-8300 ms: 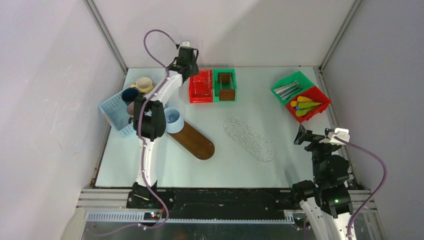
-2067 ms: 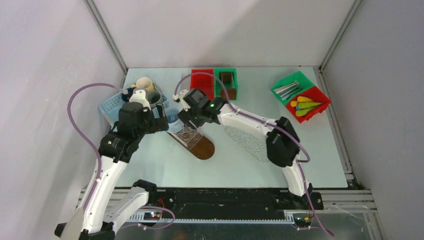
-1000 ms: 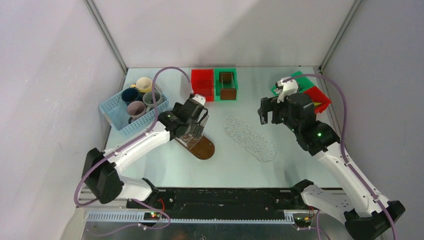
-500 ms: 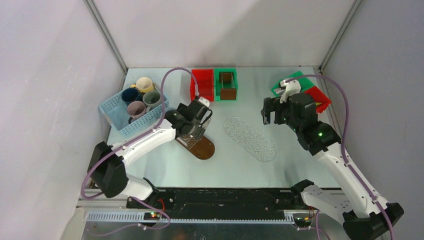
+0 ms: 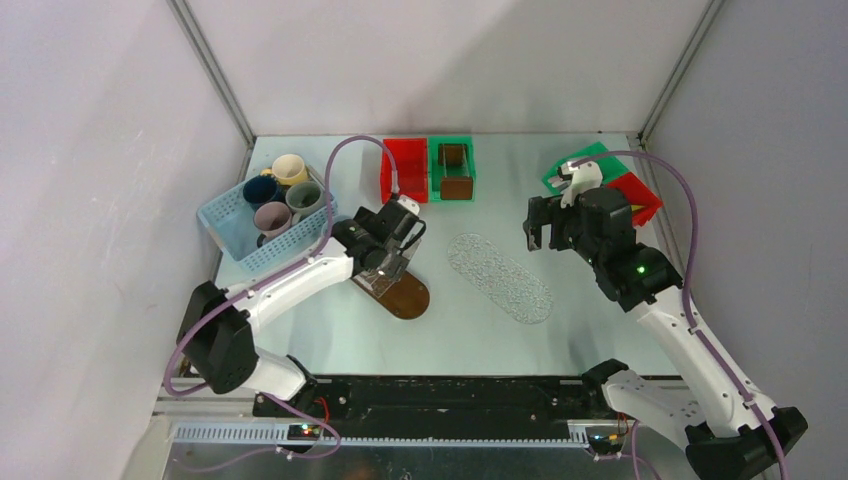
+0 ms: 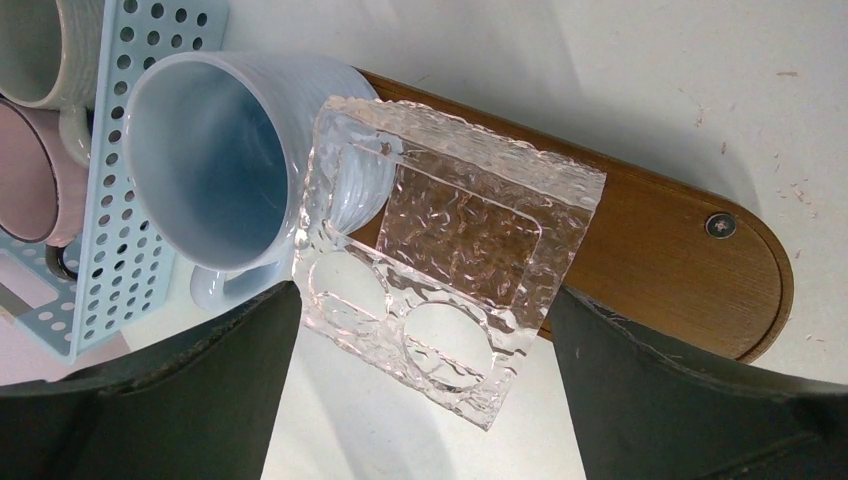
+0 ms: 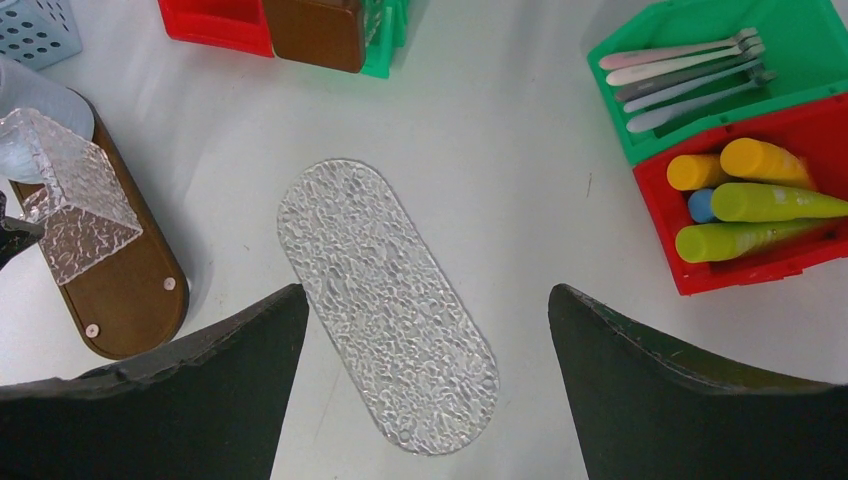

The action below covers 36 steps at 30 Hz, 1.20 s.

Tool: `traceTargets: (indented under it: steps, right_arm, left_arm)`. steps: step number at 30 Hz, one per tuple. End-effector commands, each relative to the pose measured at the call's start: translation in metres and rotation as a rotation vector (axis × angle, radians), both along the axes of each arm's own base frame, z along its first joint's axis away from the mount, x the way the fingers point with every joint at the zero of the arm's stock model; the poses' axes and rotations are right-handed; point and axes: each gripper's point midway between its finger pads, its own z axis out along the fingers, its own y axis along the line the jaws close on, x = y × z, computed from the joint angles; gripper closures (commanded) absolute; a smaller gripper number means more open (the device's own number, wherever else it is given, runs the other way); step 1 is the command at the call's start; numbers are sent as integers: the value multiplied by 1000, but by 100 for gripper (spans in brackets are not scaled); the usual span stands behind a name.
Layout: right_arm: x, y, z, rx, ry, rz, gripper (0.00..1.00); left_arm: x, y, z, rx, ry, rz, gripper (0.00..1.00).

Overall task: Prepare toiletry sets of a toothbrush and toothpaste on the tray
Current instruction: Adjust the toothpaste holder on the tray.

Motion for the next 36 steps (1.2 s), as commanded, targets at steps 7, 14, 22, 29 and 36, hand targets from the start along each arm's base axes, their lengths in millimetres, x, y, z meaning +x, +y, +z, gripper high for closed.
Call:
traceTargets:
  steps: [7, 14, 22, 29, 36]
  right_arm:
    - [-2, -3, 8, 2, -28, 7, 6]
    - [-3, -4, 7, -3, -26, 10, 6]
    - [-10, -10, 17, -6, -59, 3, 4]
    - [-24, -30, 28, -32, -98, -37, 2]
    - [-39, -61, 34, -106, -157, -128, 2]
  left_arm:
    - [-1, -10, 25, -55, -17, -74, 0]
    - [0, -11, 27, -61, -21, -64, 0]
    - [-4, -23, 57, -150, -38, -98, 0]
    - [-5, -29, 104, -275, -119, -102, 0]
    - [22, 16, 147, -359, -221, 88, 0]
